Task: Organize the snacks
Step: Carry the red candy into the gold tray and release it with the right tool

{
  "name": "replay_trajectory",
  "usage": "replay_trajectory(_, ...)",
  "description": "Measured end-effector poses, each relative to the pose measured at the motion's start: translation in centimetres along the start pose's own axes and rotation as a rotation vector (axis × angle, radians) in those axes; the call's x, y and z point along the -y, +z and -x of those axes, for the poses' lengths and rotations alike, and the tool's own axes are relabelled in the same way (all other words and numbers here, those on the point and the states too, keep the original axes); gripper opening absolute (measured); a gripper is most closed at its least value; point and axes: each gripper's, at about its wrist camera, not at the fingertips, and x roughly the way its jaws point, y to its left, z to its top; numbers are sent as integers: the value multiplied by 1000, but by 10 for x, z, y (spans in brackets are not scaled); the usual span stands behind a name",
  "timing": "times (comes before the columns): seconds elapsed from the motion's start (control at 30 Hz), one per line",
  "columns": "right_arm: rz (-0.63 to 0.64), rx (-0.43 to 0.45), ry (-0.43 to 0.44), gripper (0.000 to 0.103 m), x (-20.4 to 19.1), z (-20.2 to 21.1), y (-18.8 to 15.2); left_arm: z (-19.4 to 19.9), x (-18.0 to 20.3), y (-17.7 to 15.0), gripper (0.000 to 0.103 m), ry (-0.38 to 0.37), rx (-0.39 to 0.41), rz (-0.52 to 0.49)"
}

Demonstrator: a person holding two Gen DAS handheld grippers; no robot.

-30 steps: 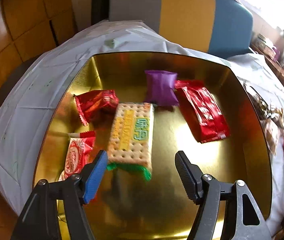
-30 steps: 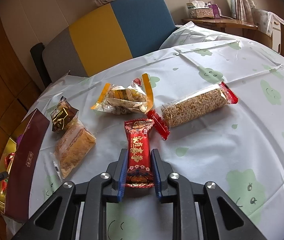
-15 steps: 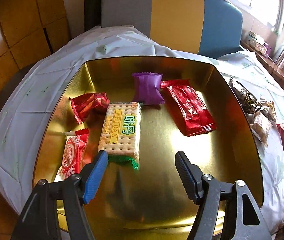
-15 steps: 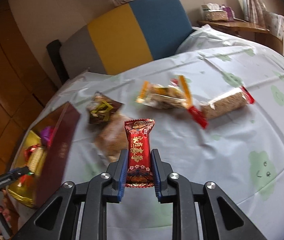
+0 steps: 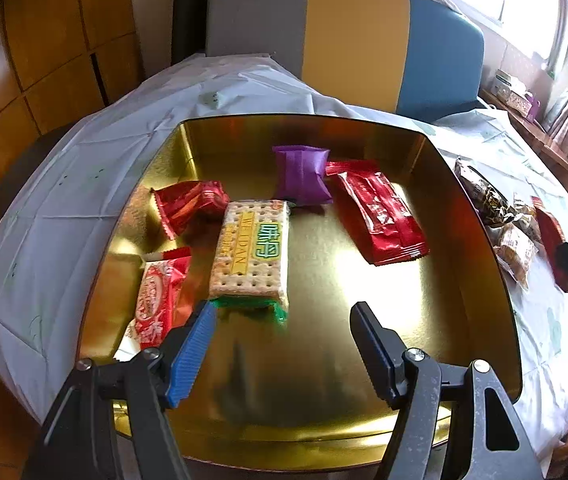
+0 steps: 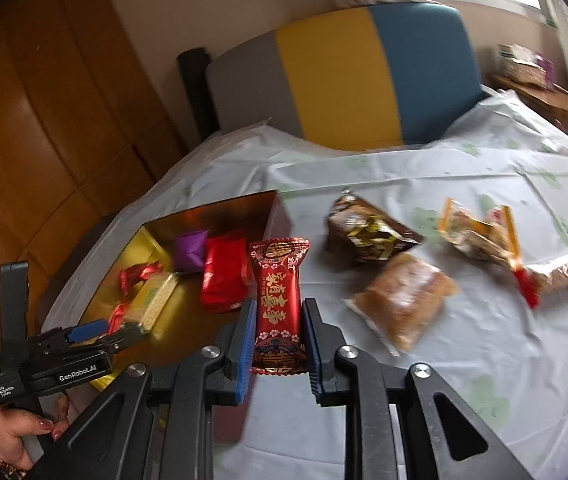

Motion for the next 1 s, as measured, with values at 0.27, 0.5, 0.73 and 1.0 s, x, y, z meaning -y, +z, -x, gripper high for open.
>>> replay_trajectory(0.27,68,-74,37,23,-41,-27,4,7,-17,-3,70,17,18,19)
replay_trajectory(0.5,139,-135,42,23,-69,-49,2,14,-35,-3,70,31,30,61)
replay_trajectory(0.73,142,-218,36,23,-88,-77,4,22,-51,-4,70,39,41,109)
replay_trajectory(1.0,108,-315,38,25,-109,-123,11,26,-61,-9,70,45,40,143)
